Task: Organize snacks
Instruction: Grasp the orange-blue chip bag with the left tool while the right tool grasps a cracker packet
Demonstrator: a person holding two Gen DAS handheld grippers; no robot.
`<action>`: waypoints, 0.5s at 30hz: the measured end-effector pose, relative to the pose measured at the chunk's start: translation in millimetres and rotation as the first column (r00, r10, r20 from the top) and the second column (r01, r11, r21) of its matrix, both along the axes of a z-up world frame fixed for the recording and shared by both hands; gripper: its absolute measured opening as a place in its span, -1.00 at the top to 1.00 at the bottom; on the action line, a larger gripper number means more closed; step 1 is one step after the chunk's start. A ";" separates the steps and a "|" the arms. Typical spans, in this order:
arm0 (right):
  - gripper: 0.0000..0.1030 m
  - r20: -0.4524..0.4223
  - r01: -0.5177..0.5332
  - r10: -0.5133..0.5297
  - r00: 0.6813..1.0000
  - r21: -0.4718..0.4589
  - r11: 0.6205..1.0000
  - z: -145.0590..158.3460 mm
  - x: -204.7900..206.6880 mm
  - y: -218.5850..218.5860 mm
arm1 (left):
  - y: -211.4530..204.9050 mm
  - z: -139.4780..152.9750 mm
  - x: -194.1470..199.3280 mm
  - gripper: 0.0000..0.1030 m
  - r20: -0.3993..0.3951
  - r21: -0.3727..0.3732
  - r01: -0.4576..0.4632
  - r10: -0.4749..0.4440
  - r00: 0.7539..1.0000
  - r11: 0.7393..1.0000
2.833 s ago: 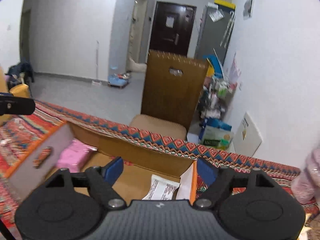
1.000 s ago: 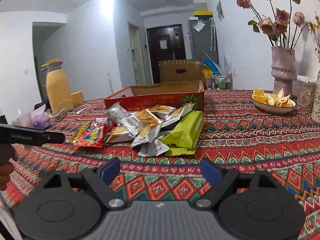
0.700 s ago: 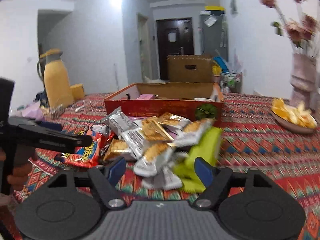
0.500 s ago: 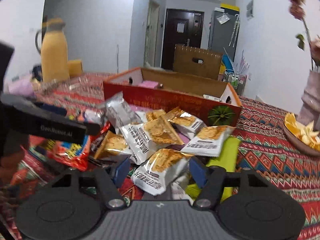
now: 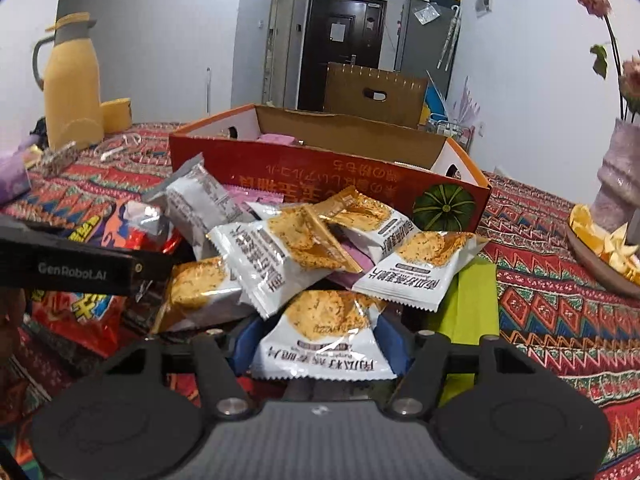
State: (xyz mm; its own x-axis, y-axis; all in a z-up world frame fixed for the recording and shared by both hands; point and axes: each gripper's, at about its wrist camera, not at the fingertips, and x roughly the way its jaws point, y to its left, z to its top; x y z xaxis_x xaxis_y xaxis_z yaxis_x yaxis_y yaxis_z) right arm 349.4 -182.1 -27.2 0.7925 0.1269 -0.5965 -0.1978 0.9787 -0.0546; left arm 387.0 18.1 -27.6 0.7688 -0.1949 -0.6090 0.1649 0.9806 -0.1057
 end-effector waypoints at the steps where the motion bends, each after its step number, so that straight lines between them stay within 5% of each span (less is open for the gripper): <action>1: -0.20 -0.002 0.002 -0.002 1.000 0.007 1.000 -0.7 2.2 -1.1 | -0.7 0.6 -1.5 -0.15 0.002 0.009 -0.001 0.001 1.000 1.000; 7: 0.19 0.007 -0.018 0.019 1.000 -0.056 0.998 -3.6 -4.6 4.7 | 7.2 10.7 -28.2 -0.12 -0.031 0.017 -0.026 0.026 0.999 1.000; 12: 0.19 0.042 -0.075 0.079 0.996 -0.082 0.994 8.6 -48.1 5.9 | 18.2 22.0 -91.6 -0.13 -0.018 -0.015 -0.075 0.074 0.997 0.997; 15: 0.18 0.024 -0.123 0.124 0.992 -0.019 0.992 12.1 -83.6 0.2 | 15.2 21.2 -123.8 -0.15 -0.042 -0.039 -0.068 0.066 0.997 0.997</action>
State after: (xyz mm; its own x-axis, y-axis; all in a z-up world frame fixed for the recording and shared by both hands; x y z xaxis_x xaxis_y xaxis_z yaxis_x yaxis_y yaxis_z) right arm 265.8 -181.8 -15.1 0.7859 0.2143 -0.5800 -0.3155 0.9457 -0.0781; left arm 263.2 33.3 -6.3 0.7558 -0.1692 -0.6326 0.0939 0.9841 -0.1511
